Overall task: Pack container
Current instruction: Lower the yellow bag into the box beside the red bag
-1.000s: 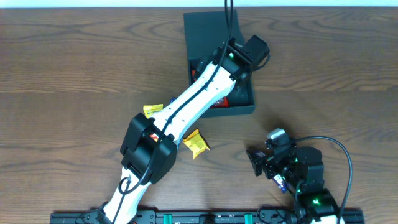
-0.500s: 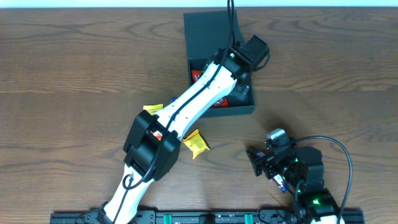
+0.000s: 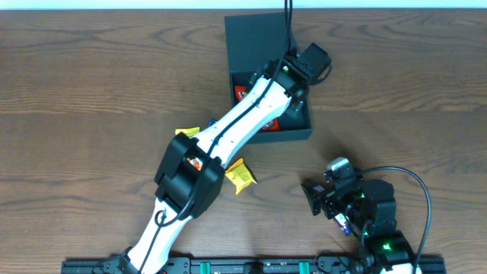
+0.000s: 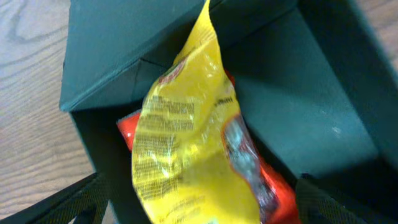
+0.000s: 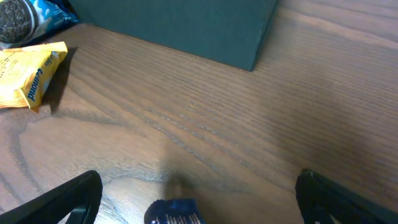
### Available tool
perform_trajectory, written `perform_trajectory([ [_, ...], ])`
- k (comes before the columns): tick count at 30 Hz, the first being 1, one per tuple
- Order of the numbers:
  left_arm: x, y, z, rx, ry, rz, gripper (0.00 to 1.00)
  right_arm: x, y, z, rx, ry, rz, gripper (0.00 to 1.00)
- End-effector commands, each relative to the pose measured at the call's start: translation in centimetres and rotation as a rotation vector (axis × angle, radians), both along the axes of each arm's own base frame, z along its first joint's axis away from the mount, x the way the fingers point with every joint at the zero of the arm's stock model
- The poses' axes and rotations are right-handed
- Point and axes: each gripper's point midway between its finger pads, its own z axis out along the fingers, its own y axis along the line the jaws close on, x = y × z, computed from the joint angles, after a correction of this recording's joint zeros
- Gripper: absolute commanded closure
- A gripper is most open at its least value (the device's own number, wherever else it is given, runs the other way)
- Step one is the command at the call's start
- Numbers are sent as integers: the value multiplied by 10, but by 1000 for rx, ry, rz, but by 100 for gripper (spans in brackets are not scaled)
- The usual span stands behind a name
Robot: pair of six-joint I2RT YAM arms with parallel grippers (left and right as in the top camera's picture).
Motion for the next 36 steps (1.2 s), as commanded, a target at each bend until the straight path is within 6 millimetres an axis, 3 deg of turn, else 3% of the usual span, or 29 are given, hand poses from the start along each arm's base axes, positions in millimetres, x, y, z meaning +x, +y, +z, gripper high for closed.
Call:
perform_trajectory([
  [1, 12, 12, -8, 66, -19, 12, 4, 0, -2, -1, -8, -2, -1, 1],
  [6, 19, 19, -14, 69, -16, 32, 4, 0, -2, -1, -8, -2, -1, 1],
  [7, 21, 20, -14, 65, -20, 37, 0, 0, -2, -1, -8, -2, -1, 1],
  [8, 23, 21, -13, 59, -26, 40, 12, 0, -2, -1, -8, -2, -1, 1],
  [10, 26, 22, -13, 55, -30, 46, 25, 0, -2, -1, -8, -2, -1, 1],
  [12, 27, 22, -13, 53, -32, 47, 27, 0, -2, -1, -8, -2, -1, 1],
  [28, 23, 7, -17, -73, -5, 115, 94, 0, -2, -1, -8, -2, -1, 1],
  [36, 17, -2, -20, -163, 24, 197, 94, 0, -2, -1, -8, -2, -1, 1],
])
